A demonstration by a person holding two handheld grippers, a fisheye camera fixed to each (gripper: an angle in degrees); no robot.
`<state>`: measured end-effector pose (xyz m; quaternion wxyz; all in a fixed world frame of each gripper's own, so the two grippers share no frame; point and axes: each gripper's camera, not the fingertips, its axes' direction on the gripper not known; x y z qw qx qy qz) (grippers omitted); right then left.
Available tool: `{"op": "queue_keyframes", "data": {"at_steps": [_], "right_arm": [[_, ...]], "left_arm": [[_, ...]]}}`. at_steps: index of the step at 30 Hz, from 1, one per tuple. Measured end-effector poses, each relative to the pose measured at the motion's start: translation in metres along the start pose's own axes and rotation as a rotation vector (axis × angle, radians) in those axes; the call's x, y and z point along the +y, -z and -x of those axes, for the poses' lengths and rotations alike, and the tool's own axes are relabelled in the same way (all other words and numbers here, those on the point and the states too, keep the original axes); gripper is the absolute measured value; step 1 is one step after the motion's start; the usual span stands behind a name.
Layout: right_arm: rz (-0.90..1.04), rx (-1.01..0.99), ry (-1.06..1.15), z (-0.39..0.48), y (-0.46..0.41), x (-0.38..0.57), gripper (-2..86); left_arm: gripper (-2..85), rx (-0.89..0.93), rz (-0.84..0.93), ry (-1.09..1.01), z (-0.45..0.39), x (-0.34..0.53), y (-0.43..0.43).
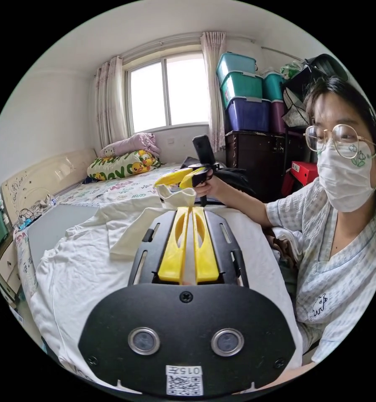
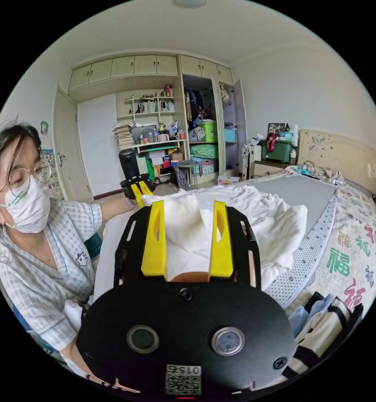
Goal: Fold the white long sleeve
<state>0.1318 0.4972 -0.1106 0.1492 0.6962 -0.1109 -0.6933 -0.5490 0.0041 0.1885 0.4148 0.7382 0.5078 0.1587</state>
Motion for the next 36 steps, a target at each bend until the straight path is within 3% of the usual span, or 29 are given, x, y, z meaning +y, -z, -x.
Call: {"op": "queue_keyframes", "data": {"at_steps": [5,10,14,22,31,36], "right_arm": [[-0.004,-0.137,0.03,-0.006,0.001,0.004,3.9],[-0.113,0.01,0.212,0.047,0.014,-0.013,0.2],[-0.019,0.011,0.232,0.109,-0.009,-0.052,-0.2],[0.201,0.042,0.333,0.251,-0.128,-0.055,-0.3],[0.361,-0.105,0.252,0.261,-0.171,-0.052,3.3],[0.238,-0.106,0.122,0.214,-0.112,-0.05,7.4]], "left_arm": [[0.5,-0.054,0.019,-0.008,-0.013,0.017,0.017],[0.5,-0.202,-0.056,0.104,-0.019,0.033,0.113],[0.5,-0.211,-0.088,0.165,-0.059,0.071,0.202],[0.5,-0.409,-0.056,0.23,-0.258,0.269,0.355],[0.6,-0.36,0.168,0.269,-0.368,0.369,0.367],[1.5,-0.42,0.19,0.267,-0.395,0.384,0.396]]}}
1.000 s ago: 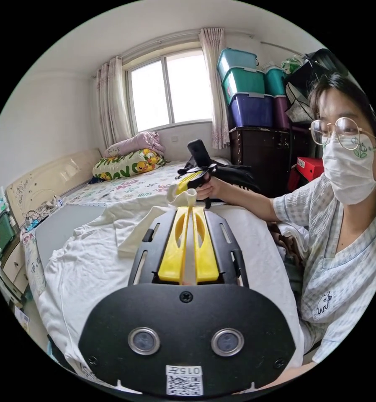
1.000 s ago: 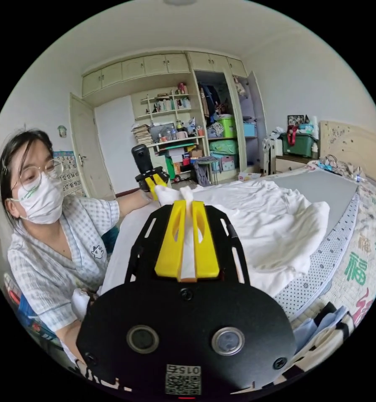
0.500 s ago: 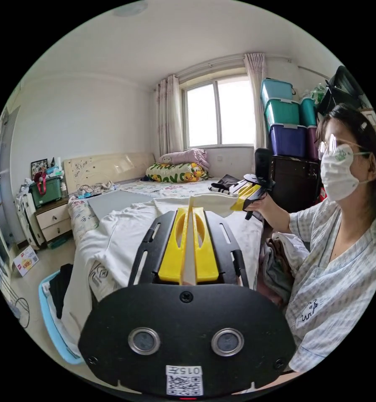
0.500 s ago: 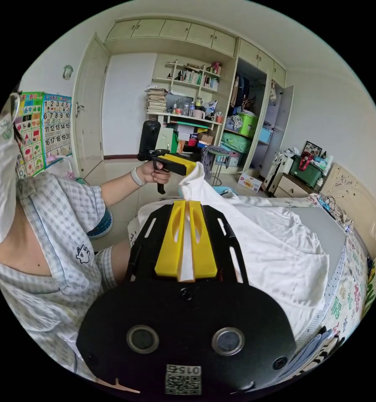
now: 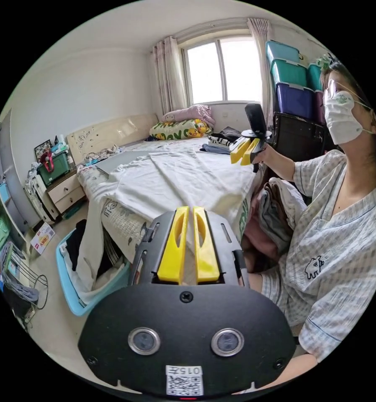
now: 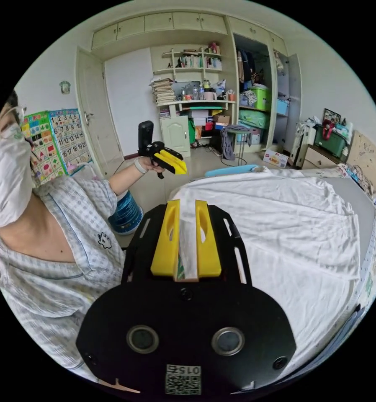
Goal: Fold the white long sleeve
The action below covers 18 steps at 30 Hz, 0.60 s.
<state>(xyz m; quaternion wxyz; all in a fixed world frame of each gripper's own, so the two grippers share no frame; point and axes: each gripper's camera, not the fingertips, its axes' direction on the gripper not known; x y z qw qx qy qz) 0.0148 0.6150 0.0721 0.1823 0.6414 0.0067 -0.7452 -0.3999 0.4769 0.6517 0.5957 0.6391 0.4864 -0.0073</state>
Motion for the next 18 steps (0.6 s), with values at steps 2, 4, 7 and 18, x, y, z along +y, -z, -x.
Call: {"op": "queue_keyframes", "data": {"at_steps": [2,4,7,18], "right_arm": [[-0.065,0.103,-0.067,-0.025,0.036,0.013,7.8],[-0.124,0.285,-0.161,-0.066,0.078,0.028,7.4],[-0.067,0.548,-0.288,-0.124,0.102,0.036,6.7],[0.133,0.491,-0.553,-0.283,0.078,0.065,10.1]], "left_arm": [[1.9,-0.036,-0.054,0.053,0.008,0.0,0.021],[2.9,-0.126,-0.097,0.149,0.021,-0.018,0.029],[5.1,-0.128,-0.085,0.211,0.034,-0.067,-0.012],[10.4,-0.069,0.138,0.38,0.114,-0.305,-0.405]]}}
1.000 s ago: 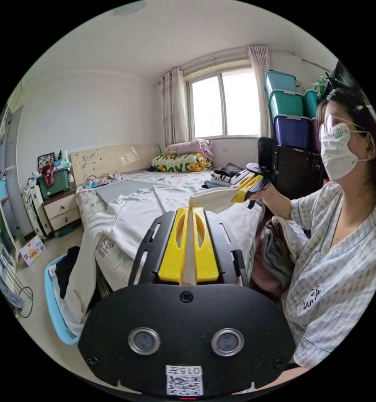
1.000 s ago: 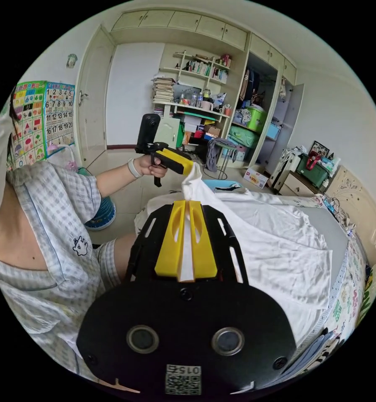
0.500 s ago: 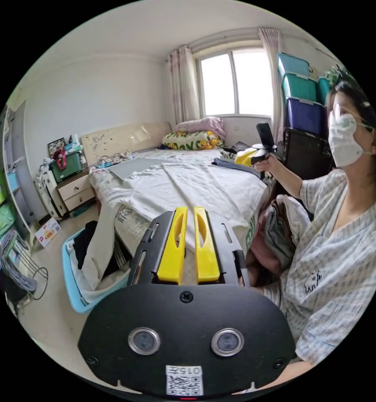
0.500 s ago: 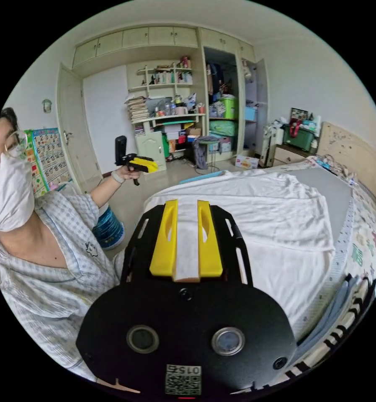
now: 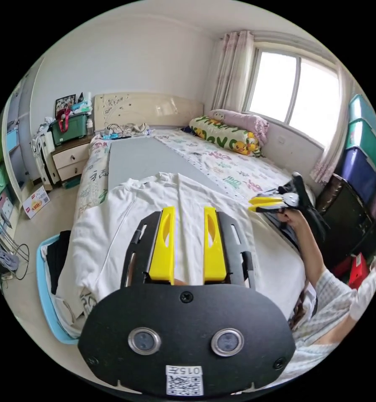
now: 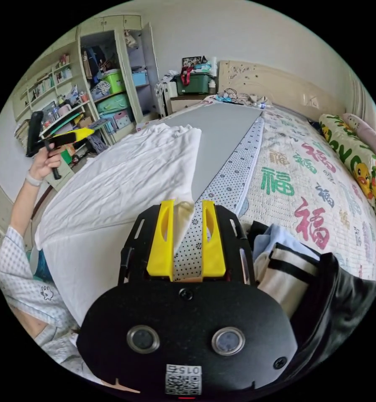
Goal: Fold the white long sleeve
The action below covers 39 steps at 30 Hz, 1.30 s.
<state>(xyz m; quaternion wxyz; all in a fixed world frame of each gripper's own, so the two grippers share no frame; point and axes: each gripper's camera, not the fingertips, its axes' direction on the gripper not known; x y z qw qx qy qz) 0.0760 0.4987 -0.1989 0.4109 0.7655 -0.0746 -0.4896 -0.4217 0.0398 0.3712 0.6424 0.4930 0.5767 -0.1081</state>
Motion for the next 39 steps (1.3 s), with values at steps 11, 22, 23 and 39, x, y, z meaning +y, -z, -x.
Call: {"op": "queue_keyframes", "data": {"at_steps": [11,22,23,39], "right_arm": [[0.034,0.173,0.141,0.029,-0.025,-0.002,6.3],[0.035,0.312,0.05,0.024,-0.023,0.01,3.4],[0.053,0.316,0.051,0.024,-0.025,0.01,3.4],[-0.283,0.099,0.142,0.037,0.029,0.072,8.2]], "left_arm": [[11.1,-0.024,0.159,0.178,-0.029,-0.139,-0.318],[1.4,-0.069,0.194,-0.025,-0.149,-0.211,-0.42],[1.4,-0.081,0.225,-0.034,-0.156,-0.213,-0.43],[5.9,-0.019,0.249,-0.157,-0.215,-0.05,-0.23]]}}
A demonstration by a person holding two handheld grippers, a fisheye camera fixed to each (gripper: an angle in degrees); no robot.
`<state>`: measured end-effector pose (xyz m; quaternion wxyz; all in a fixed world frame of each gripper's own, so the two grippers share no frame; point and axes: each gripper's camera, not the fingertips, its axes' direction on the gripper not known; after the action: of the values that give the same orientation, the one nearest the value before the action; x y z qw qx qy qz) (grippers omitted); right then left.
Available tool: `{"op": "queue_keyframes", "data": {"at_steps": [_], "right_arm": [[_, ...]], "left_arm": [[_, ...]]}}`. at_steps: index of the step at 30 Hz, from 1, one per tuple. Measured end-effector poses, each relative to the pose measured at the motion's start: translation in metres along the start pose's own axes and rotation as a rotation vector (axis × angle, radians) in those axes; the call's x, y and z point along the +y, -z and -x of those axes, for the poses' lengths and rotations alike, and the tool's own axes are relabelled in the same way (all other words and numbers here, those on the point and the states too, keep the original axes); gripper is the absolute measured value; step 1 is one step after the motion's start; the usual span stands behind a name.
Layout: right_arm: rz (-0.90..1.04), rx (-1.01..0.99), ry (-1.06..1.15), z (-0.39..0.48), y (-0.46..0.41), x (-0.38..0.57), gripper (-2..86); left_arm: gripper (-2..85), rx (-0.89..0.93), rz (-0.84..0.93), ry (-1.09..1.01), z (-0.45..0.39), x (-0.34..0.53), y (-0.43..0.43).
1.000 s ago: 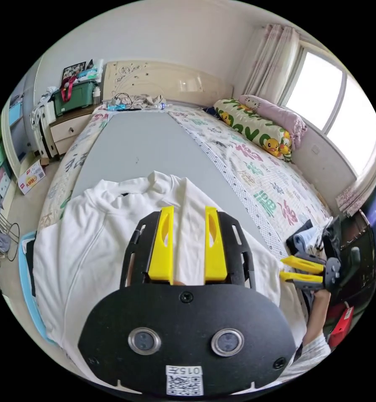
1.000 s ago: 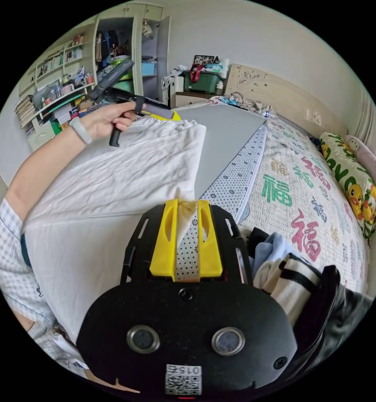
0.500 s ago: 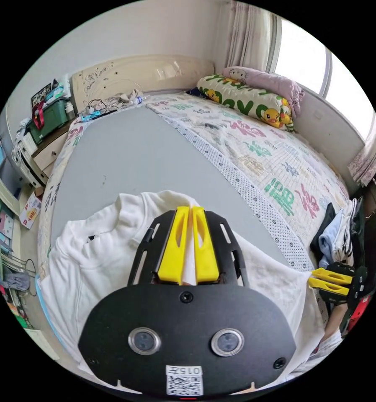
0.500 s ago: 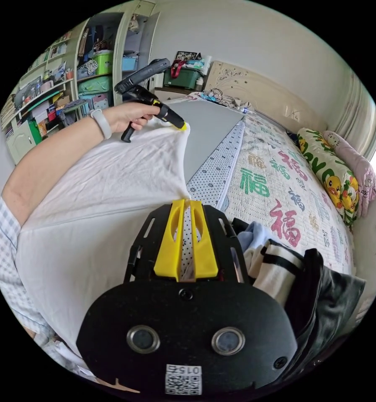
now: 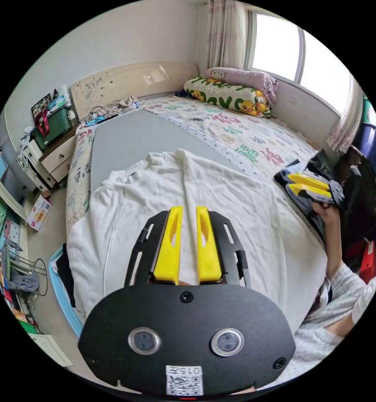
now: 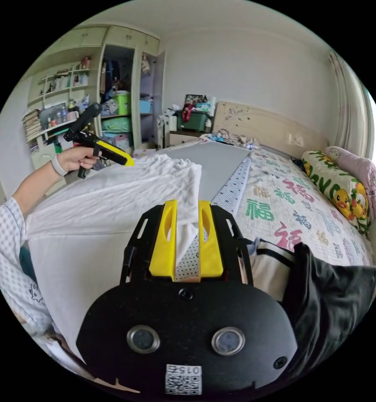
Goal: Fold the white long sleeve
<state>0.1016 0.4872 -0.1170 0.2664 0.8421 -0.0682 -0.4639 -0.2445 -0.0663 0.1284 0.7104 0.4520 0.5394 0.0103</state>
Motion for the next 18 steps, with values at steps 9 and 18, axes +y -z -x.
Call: {"op": "queue_keyframes", "data": {"at_steps": [9,18], "right_arm": [[-0.034,-0.167,0.141,0.022,-0.006,0.024,7.7],[-0.013,-0.075,0.044,0.024,-0.017,0.039,5.5]], "left_arm": [[6.3,0.326,-0.171,-0.252,-0.001,0.195,0.046],[7.2,0.499,-0.409,-0.445,0.012,0.293,0.078]]}}
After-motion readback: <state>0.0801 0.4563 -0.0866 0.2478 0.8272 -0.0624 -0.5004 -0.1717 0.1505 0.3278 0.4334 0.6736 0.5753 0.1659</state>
